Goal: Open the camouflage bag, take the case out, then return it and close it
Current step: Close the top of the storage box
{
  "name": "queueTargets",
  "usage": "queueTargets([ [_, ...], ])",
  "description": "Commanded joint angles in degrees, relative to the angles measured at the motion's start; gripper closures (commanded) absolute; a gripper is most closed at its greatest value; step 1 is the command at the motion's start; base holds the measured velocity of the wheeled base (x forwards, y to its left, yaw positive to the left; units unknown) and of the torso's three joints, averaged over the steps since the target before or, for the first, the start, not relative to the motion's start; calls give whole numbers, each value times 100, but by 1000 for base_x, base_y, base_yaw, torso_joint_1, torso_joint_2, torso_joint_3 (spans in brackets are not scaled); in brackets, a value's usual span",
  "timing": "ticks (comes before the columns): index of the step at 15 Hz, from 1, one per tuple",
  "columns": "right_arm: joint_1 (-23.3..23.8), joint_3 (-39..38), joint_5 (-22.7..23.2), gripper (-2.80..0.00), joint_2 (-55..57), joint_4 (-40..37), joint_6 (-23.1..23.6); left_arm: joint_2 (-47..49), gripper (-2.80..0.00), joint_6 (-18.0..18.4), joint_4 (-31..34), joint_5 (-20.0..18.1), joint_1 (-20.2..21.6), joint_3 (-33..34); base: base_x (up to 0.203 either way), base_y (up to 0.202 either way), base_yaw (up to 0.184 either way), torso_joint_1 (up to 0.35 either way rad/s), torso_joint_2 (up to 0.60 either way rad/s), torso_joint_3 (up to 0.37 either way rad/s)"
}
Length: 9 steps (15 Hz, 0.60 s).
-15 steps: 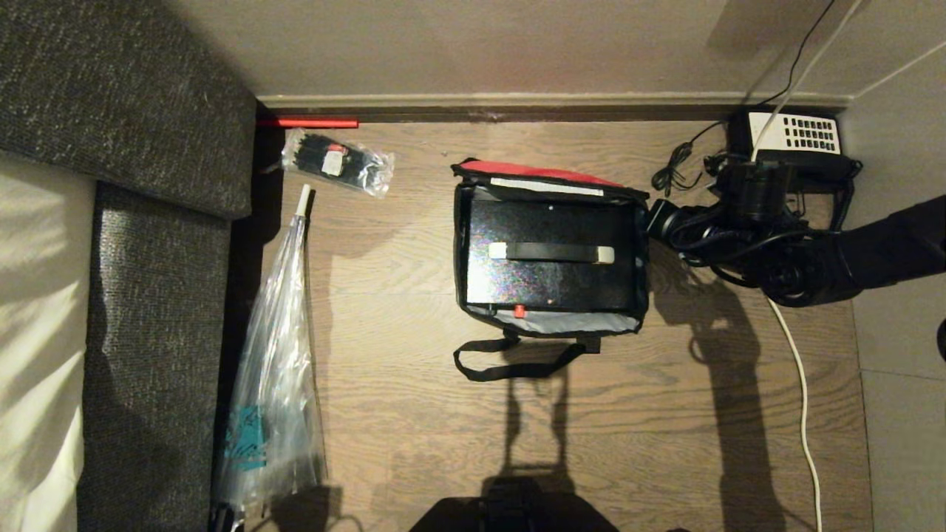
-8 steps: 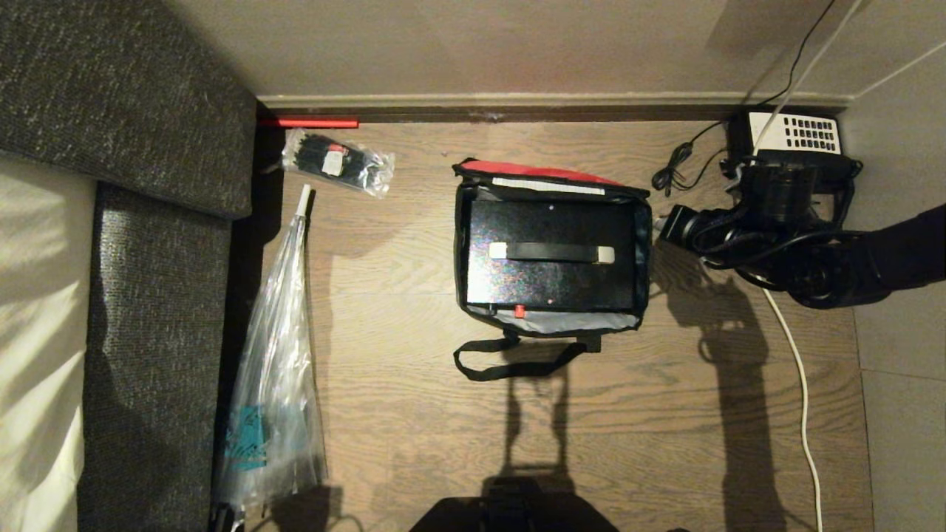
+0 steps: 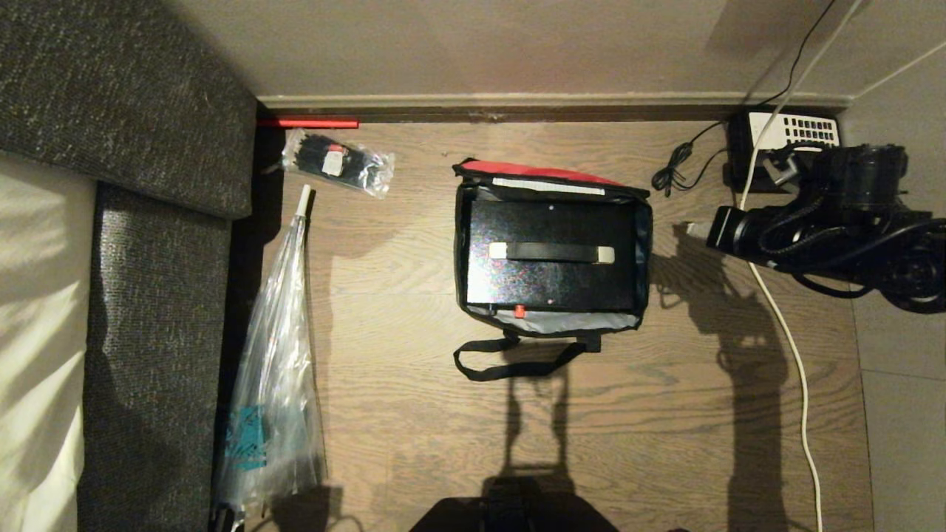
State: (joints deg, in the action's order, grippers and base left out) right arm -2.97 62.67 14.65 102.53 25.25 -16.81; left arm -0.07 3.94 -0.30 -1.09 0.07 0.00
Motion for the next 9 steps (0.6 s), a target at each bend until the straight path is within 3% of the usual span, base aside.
queueTargets([
  [1,-4,-536,551,0,-1134,-105,170,7,0,2,-5,4,1,9,0,0,0,0,0,0],
  [4,-13,-1335,736,0,-2584,-904,717,7,0,2,-5,4,1,9,0,0,0,0,0,0],
  [9,-40,-1748,1180,0,-4381,-3176,1624,7,0,2,-5,-5,1,9,0,0,0,0,0,0],
])
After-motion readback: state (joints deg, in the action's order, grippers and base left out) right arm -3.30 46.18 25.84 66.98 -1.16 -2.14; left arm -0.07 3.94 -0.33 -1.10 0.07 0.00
